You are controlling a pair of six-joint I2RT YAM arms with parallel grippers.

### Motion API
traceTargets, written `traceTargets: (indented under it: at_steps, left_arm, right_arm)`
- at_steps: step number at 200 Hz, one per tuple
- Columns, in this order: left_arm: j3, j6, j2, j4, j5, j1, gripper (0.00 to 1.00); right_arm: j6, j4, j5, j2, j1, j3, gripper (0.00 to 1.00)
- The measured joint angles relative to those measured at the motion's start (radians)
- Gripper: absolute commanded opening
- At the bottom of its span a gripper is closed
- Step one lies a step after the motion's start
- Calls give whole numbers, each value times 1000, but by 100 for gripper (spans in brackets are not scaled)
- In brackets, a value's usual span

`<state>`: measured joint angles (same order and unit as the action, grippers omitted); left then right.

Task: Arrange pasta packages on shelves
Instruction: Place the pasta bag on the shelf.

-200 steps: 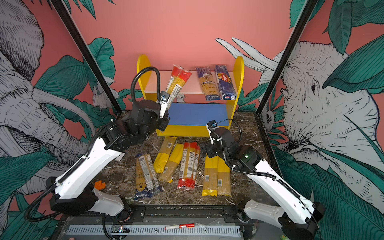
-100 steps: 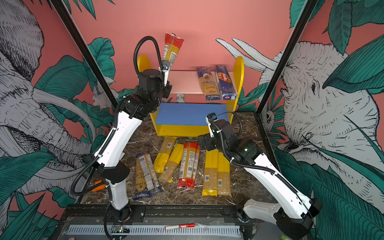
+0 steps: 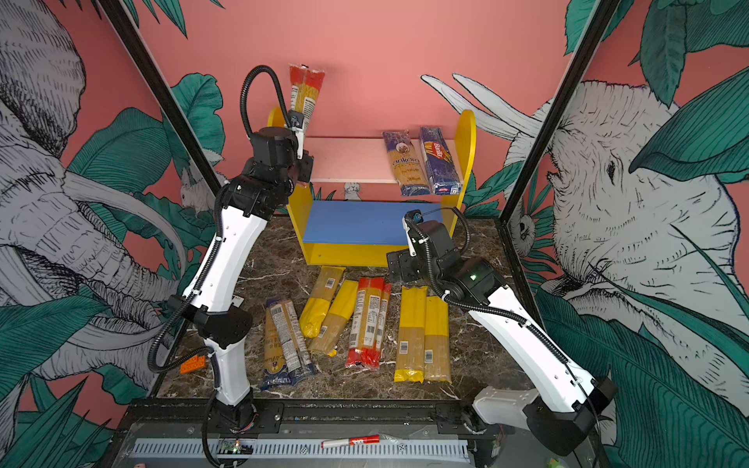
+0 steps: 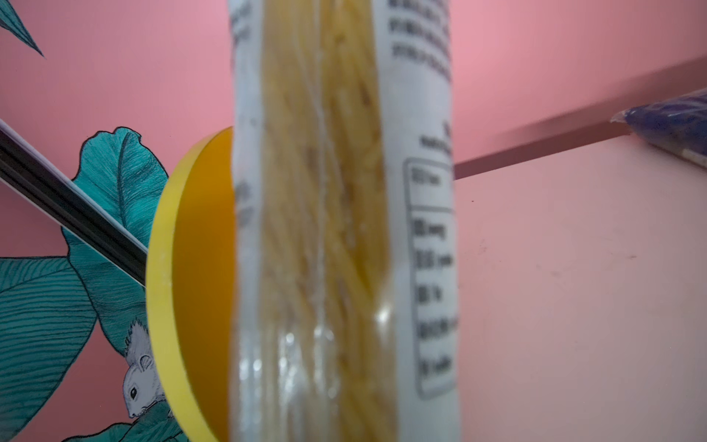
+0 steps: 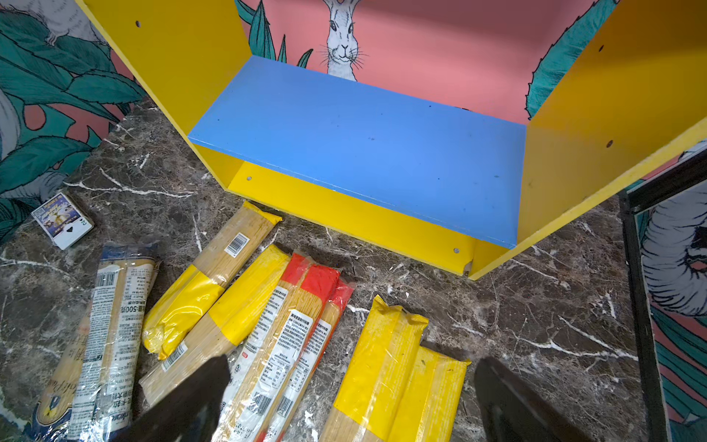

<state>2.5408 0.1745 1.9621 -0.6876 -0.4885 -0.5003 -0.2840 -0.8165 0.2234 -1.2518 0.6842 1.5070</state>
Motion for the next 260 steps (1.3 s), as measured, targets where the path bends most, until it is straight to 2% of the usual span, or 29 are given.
traceTargets:
  at_steps: [95, 103, 138, 148, 176, 192, 225, 260]
  left_arm:
    - [-6, -43, 16, 10, 14, 4, 0]
    - [-12, -46, 16, 18, 12, 5, 4]
    - [-46, -53, 16, 36, 10, 8, 5]
    - [-48, -56, 17, 38, 10, 9, 8]
    - [-48, -71, 17, 50, 11, 12, 26]
    - [-48, -76, 17, 52, 13, 14, 40]
    - [-48, -79, 17, 109, 29, 15, 49]
    - [-45, -80, 17, 172, 29, 17, 49]
  right_arm:
    - [-3, 42, -29, -22, -16, 20, 99]
    - [-2, 42, -30, -22, -17, 20, 99]
    - [0, 41, -30, -17, -21, 20, 99]
    - [0, 41, -30, -13, -23, 20, 99]
    - [1, 41, -29, 3, -28, 20, 99]
    - [3, 41, -29, 12, -31, 20, 99]
    - [4, 41, -29, 15, -37, 20, 99]
    - [9, 40, -29, 15, -44, 20, 99]
